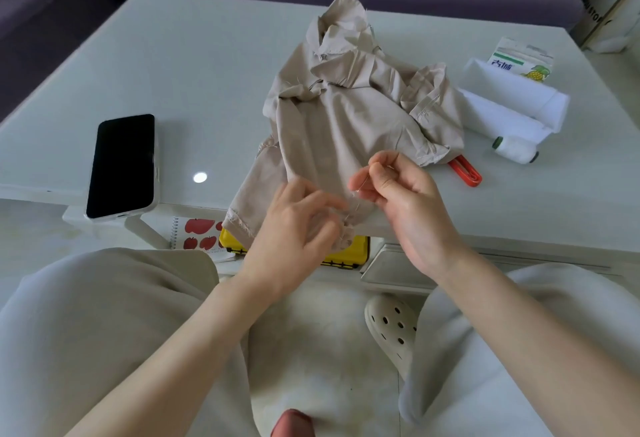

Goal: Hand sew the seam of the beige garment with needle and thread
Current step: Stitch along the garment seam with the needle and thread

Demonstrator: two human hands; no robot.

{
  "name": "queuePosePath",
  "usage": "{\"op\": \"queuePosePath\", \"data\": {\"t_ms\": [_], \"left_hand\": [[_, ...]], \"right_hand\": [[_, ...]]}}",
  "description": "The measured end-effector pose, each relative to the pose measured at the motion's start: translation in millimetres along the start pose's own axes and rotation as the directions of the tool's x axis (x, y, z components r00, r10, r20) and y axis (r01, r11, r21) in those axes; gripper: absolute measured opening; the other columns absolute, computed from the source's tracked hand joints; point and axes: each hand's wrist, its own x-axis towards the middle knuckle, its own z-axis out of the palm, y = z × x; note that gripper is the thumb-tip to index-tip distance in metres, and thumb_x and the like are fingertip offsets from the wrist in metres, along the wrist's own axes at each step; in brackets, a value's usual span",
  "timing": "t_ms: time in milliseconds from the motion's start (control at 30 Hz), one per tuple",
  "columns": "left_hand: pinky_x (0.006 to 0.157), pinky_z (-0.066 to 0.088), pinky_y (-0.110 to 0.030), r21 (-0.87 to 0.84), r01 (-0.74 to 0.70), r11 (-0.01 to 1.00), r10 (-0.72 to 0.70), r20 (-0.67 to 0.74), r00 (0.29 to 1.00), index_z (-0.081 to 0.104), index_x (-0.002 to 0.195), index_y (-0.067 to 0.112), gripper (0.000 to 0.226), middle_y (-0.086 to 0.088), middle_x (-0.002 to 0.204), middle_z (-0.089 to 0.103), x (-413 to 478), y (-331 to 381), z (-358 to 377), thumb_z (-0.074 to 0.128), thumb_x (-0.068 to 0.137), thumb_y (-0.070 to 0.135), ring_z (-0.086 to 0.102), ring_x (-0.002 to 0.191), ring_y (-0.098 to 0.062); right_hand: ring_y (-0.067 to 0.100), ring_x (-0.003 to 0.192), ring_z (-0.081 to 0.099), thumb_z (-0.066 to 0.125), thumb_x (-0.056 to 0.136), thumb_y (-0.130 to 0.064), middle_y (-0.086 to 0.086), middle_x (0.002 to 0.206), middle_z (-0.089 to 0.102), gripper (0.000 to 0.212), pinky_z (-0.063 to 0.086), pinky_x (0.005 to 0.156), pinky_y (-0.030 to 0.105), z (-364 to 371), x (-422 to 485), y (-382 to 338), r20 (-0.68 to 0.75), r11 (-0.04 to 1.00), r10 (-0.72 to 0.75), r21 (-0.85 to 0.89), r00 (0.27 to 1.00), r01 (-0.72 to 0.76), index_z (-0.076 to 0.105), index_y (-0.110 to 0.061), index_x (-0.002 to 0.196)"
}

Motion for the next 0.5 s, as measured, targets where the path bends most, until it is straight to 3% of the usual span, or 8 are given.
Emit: {"op": "queuePosePath", "data": {"t_ms": [133,233,333,400,500], "left_hand": [[0.086,0.032,-0.012,-0.137,-0.026,0.99,0.049,0.167,0.985,0.07,0.076,0.023,0.033,0.002,0.088,0.054,-4,6,-1,0.045,0.084,0.042,0.043,0.1,-0.013],[0.083,0.035,-0.018,-0.236,-0.028,0.971,0.06,0.13,0.99,0.065,0.071,0.016,0.031,0.001,0.082,0.055,-4,9,-4,0.05,0.085,0.039,0.045,0.093,-0.018],[0.076,0.036,-0.014,-0.385,0.001,0.923,0.037,0.093,0.995,0.061,0.069,0.014,0.029,0.002,0.076,0.059,-4,13,-14,0.051,0.082,0.038,0.048,0.087,-0.016],[0.075,0.04,-0.013,-0.482,0.035,0.875,0.015,0.099,0.995,0.061,0.069,0.015,0.026,0.0,0.075,0.063,-5,14,-19,0.053,0.081,0.036,0.054,0.086,-0.018],[0.069,0.046,-0.016,-0.591,0.052,0.805,0.002,0.091,0.996,0.06,0.068,0.012,0.023,-0.009,0.076,0.064,-6,16,-25,0.055,0.081,0.031,0.063,0.078,-0.022]], "right_hand": [[0.009,0.071,0.062,0.04,0.099,-0.005,-0.005,0.067,0.065,0.019,0.048,0.07,0.02,-8,10,0,-0.146,0.967,0.129,0.238,0.981,-0.092,0.052,-0.015,0.087],[0.008,0.061,0.061,0.039,0.1,-0.004,-0.006,0.06,0.058,0.023,0.049,0.072,0.023,-16,19,3,-0.238,0.902,0.234,0.416,0.943,-0.119,0.052,-0.015,0.084],[0.006,0.052,0.054,0.037,0.101,-0.003,-0.006,0.057,0.052,0.024,0.051,0.071,0.025,-21,25,7,-0.266,0.836,0.307,0.534,0.914,-0.126,0.051,-0.015,0.086],[0.006,0.047,0.047,0.036,0.1,-0.001,-0.005,0.057,0.05,0.023,0.051,0.061,0.02,-25,27,8,-0.266,0.797,0.335,0.591,0.904,-0.121,0.052,-0.014,0.088],[0.004,0.041,0.039,0.036,0.1,-0.001,-0.004,0.058,0.048,0.023,0.037,0.042,0.012,-30,30,10,-0.265,0.761,0.375,0.635,0.889,-0.132,0.052,-0.013,0.089]]}}
